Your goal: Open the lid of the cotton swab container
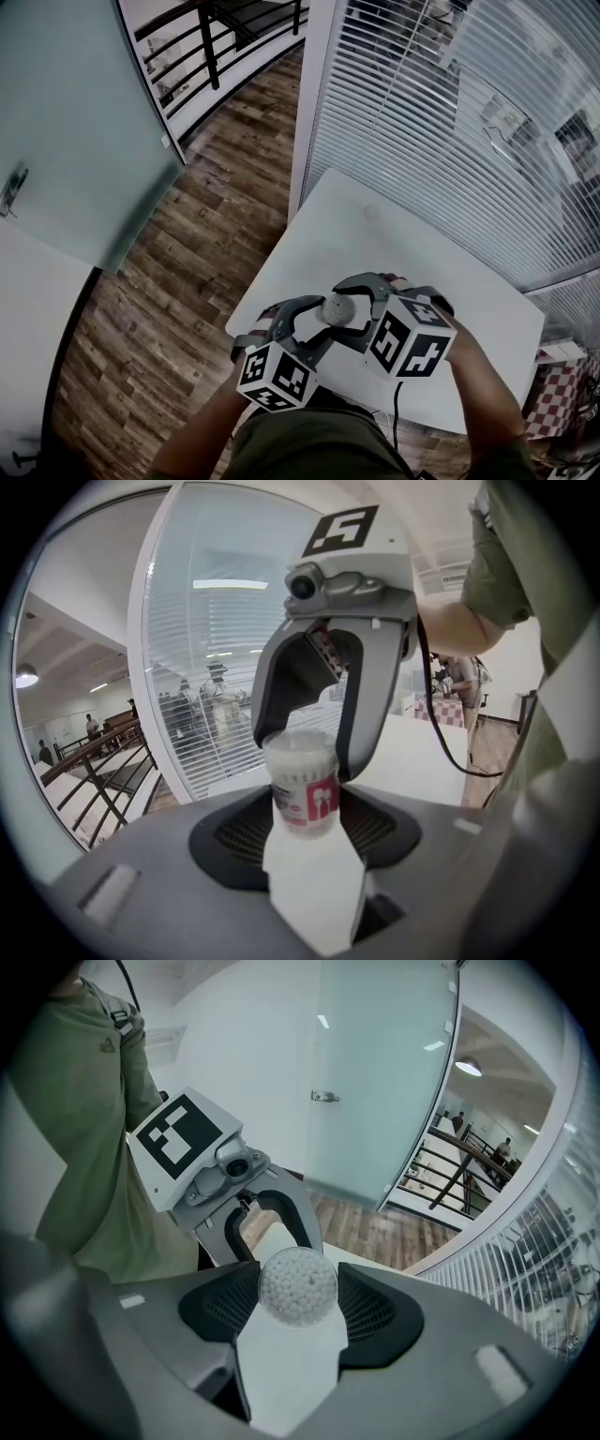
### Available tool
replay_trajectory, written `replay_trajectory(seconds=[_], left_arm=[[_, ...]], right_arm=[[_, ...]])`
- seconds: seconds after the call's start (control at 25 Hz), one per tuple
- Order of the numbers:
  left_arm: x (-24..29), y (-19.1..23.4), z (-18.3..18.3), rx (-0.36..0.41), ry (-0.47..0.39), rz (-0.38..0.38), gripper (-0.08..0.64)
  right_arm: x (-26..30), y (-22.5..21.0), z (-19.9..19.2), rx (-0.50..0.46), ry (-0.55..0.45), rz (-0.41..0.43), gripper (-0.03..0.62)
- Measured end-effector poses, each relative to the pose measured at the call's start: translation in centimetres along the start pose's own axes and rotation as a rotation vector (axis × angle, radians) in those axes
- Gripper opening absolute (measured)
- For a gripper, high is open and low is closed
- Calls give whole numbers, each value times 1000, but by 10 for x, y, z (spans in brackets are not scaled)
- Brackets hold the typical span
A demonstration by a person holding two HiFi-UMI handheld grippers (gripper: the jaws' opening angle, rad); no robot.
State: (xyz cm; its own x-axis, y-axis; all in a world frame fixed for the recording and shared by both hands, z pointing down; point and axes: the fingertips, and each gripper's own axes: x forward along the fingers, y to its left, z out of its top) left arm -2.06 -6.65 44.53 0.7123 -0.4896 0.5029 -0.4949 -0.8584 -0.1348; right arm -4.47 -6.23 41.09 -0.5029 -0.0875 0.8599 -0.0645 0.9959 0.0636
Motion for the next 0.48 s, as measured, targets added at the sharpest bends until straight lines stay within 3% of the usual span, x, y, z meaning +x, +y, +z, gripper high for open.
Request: replay_trajectory(seconds=[0.48], left_arm=[[2, 3, 3, -15, -20, -16, 227]], right_arm=[[-6, -5, 3, 29, -78, 4, 259]])
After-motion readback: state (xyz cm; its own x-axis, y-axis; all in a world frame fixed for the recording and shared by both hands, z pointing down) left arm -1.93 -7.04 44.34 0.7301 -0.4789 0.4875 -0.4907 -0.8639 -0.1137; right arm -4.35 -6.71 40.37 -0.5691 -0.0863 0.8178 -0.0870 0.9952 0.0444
